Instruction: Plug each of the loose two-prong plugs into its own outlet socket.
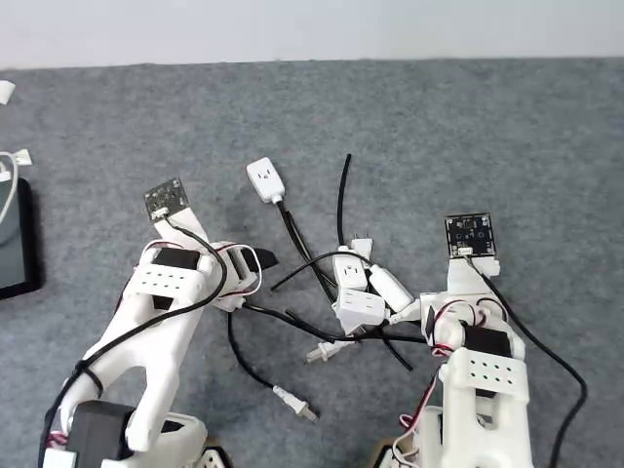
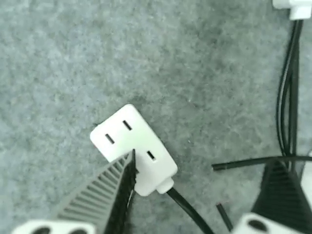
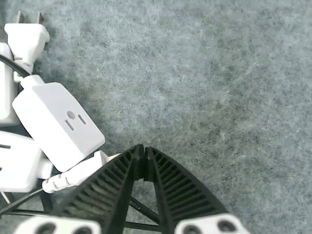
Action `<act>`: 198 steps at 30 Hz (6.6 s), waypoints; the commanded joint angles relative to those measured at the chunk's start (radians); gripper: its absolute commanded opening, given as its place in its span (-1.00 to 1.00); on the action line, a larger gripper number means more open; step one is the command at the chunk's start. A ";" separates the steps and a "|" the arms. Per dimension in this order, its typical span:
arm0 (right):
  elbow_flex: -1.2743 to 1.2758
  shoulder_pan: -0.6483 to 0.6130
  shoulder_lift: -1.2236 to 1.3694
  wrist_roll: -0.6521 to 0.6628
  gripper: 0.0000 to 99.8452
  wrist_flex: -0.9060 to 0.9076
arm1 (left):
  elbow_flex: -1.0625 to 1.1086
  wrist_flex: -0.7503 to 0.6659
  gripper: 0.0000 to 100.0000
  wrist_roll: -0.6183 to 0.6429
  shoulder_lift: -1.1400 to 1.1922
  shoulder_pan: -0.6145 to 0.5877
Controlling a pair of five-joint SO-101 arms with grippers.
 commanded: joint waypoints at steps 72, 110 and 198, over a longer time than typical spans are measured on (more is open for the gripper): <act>0.000 -0.030 0.004 0.046 -0.98 -0.021 | -0.205 -0.031 -0.64 0.206 0.299 0.037; -0.321 -0.576 -0.005 0.391 -0.98 0.550 | 0.337 0.267 -0.97 -0.311 -0.713 -0.112; -0.311 -0.495 0.104 -0.173 -0.98 0.320 | 0.289 -0.072 -0.97 -0.183 -0.328 0.276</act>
